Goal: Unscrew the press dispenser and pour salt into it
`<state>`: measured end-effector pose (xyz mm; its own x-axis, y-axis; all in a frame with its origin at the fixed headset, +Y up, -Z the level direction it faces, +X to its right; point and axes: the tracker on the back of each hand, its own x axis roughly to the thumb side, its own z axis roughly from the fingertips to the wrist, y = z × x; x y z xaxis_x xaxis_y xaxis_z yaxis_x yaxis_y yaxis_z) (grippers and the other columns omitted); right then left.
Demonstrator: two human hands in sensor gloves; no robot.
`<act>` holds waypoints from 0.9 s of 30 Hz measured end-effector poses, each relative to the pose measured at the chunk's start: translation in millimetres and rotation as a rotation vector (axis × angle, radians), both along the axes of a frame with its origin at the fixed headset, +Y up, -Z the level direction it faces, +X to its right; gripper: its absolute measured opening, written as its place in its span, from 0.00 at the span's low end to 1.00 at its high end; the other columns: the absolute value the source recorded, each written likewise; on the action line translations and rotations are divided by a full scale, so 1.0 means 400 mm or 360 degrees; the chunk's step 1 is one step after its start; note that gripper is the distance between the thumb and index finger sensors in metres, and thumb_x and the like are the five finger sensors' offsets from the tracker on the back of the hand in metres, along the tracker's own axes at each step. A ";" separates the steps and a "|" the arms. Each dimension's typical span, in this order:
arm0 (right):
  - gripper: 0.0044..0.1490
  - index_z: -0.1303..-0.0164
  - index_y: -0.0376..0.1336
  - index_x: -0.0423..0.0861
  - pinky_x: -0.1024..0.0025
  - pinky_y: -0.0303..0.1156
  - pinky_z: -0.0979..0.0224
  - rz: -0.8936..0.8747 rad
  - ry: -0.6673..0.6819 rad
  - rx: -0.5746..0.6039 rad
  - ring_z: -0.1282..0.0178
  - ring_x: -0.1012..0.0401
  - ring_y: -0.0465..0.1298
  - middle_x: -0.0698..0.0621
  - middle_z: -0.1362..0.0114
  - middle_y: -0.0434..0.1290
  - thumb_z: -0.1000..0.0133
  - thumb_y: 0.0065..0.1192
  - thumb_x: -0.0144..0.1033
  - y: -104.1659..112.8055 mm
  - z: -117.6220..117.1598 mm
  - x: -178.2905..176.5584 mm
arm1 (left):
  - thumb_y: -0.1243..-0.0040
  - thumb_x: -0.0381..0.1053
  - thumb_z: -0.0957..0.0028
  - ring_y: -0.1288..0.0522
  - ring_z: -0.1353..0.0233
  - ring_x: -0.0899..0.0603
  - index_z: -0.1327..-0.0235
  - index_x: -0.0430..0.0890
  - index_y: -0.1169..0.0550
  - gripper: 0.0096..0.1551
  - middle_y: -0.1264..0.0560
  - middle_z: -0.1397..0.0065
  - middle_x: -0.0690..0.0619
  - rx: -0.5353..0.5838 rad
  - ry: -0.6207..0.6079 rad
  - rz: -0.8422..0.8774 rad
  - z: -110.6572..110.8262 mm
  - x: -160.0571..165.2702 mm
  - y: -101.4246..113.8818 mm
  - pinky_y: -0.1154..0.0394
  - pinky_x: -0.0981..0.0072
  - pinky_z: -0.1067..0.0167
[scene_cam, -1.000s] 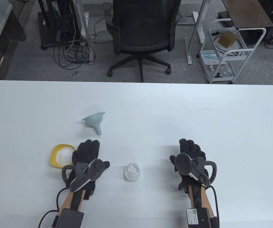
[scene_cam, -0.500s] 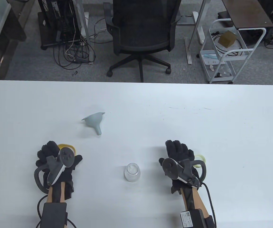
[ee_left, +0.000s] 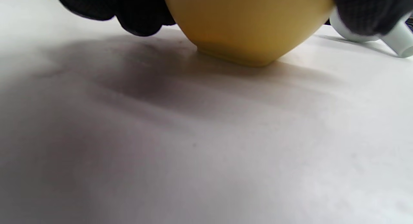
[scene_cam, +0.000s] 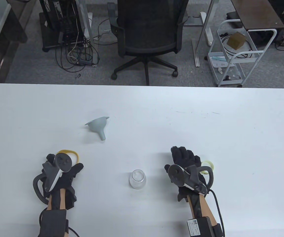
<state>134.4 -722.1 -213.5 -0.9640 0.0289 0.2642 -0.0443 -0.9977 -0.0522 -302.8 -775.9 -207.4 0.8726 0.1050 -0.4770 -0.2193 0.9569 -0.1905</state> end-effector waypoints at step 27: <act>0.43 0.14 0.50 0.26 0.35 0.69 0.32 -0.0783 0.0109 -0.0239 0.30 0.34 0.71 0.24 0.20 0.62 0.29 0.50 0.43 0.042 0.010 -0.010 | 0.34 0.81 0.60 0.28 0.28 0.25 0.10 0.22 0.46 0.85 0.37 0.17 0.20 0.0427 -0.0385 0.0113 0.015 0.140 0.149 0.29 0.28 0.35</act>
